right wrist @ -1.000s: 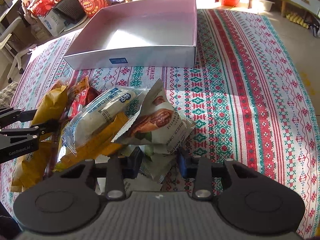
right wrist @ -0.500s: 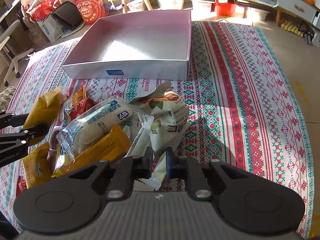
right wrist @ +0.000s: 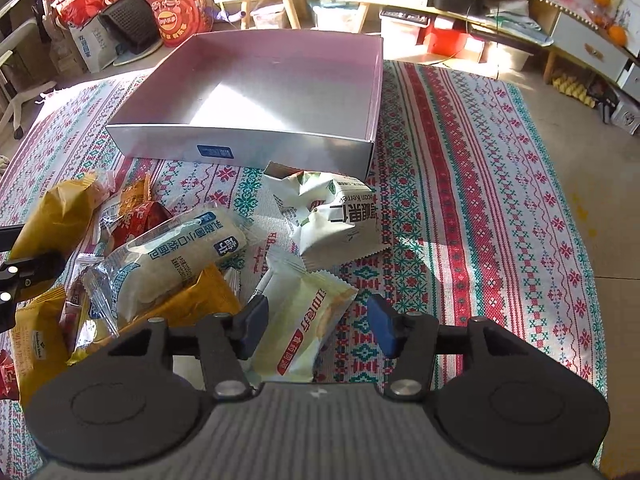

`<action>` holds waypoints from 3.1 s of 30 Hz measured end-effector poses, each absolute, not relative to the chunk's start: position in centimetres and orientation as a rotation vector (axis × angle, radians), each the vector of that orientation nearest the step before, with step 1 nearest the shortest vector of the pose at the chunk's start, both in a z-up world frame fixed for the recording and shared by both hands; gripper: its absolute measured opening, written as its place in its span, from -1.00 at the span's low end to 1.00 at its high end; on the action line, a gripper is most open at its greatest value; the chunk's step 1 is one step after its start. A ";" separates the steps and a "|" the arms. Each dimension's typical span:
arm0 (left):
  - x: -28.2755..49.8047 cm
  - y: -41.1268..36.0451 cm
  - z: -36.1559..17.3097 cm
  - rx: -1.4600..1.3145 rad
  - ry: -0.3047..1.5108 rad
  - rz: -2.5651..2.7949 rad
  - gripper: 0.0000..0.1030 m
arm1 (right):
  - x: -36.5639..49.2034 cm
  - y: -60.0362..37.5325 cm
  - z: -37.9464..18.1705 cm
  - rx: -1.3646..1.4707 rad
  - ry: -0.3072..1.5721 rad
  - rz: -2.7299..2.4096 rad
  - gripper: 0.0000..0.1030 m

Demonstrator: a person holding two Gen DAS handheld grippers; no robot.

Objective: Organize snacks
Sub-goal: 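Grasp the plain yellow bag with the left gripper while the right grasps a white packet, then lift the yellow bag with the left gripper while the right lifts the white packet, then carry both snacks into the pink box and open both grippers to release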

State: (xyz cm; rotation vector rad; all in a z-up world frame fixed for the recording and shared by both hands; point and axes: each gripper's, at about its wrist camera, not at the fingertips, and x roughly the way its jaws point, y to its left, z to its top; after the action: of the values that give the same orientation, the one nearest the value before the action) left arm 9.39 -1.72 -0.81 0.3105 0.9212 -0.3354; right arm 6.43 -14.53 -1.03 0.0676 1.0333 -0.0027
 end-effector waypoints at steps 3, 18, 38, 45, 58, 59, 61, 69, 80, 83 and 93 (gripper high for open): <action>9.5 -1.8 -0.8 0.304 0.921 -0.332 -0.17 | 7.0 -14.6 -1.3 0.065 1.036 -0.015 0.00; 9.6 -2.4 -1.2 0.316 0.928 -0.343 -0.17 | 8.3 -14.8 -1.7 0.083 1.028 -0.021 -0.82; 9.7 -2.3 -0.5 0.292 0.913 -0.350 -0.17 | 9.1 -16.9 0.7 0.129 0.981 0.005 0.38; 9.8 -2.7 -1.2 0.306 0.920 -0.348 -0.17 | 10.9 -16.9 -2.2 0.111 1.041 -0.007 0.13; 9.9 -2.3 0.4 0.277 0.870 -0.345 -0.17 | 9.7 -16.4 -0.9 0.116 0.997 -0.010 -0.26; 9.9 -2.3 0.5 0.272 0.865 -0.344 -0.17 | 9.6 -16.3 -0.6 0.121 0.990 -0.010 -0.26; 10.0 -2.0 0.9 0.258 0.857 -0.343 -0.17 | 9.3 -16.4 0.0 0.143 0.981 -0.005 -0.26; 12.0 -2.3 2.7 0.213 0.817 -0.331 -0.17 | 9.1 -16.3 4.4 0.212 0.881 0.050 -0.26; 17.6 -4.9 2.6 0.188 0.747 -0.388 -0.17 | 14.5 -16.7 4.6 0.252 0.818 0.050 -0.26; 18.9 -5.1 1.3 0.166 0.744 -0.398 -0.17 | 15.7 -17.0 3.9 0.284 0.818 0.064 -0.26; 21.6 -6.8 -1.8 0.230 0.767 -0.367 -0.16 | 17.3 -16.8 2.1 0.254 0.846 0.066 -0.24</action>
State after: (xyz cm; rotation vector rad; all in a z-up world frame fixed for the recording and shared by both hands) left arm 21.57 -6.80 -1.80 0.2296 0.7673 -0.3667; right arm 17.25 -16.82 2.13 0.2537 0.8459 0.0664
